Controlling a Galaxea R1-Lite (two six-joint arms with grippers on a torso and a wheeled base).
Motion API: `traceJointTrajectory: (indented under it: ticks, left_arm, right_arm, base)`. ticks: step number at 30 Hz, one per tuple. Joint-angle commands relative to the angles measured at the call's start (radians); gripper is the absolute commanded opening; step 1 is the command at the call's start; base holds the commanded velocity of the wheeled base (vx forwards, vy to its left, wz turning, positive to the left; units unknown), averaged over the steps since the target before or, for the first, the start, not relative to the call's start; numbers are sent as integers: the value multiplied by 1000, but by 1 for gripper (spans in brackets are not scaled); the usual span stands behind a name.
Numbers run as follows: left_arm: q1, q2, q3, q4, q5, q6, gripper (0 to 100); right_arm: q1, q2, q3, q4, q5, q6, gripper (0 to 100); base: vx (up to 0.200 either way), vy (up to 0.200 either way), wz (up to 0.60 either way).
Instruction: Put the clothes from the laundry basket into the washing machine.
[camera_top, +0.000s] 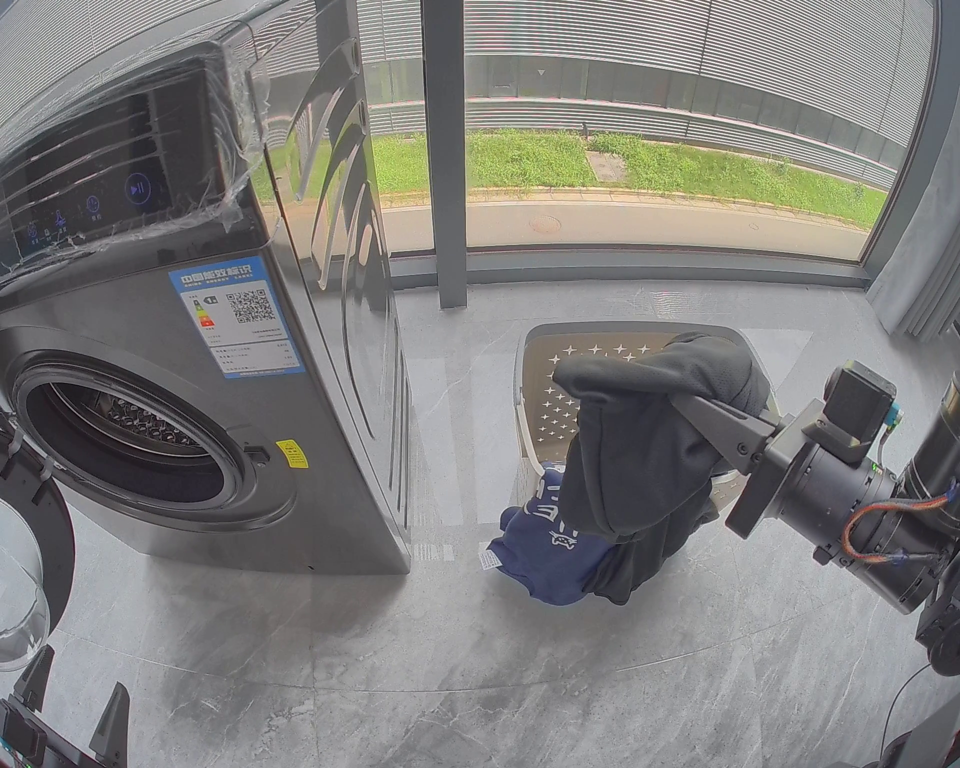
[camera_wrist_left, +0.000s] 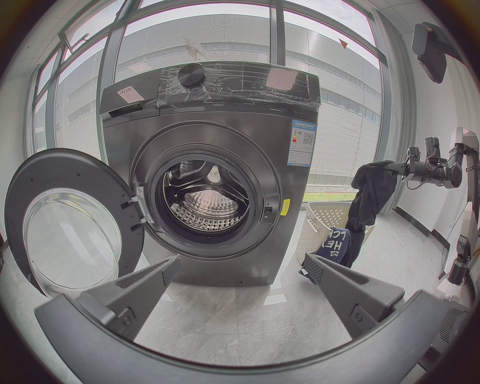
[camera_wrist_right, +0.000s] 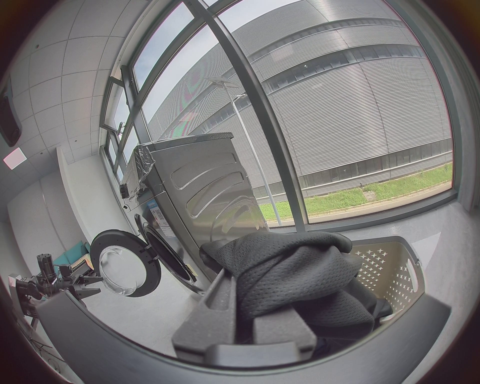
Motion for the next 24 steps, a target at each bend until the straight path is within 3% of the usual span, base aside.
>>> traceJointTrajectory:
  ticks: [1, 13, 22, 24]
  left_arm:
    - [0, -16, 16, 0, 0, 0, 100]
    - [0, -16, 16, 0, 0, 0, 100]
    - [0, -16, 16, 0, 0, 0, 100]
    - [0, -16, 16, 0, 0, 0, 100]
  right_arm:
    - [1, 6, -2, -1, 0, 0, 0]
    - [1, 11, 1, -1, 0, 0, 0]
    - [1, 12, 5, -1, 0, 0, 0]
    - [1, 12, 5, -1, 0, 0, 0]
  base:
    - [-200, 0, 0]
    - [-200, 0, 0]
    - [0, 0, 0]
    - [0, 200, 0]
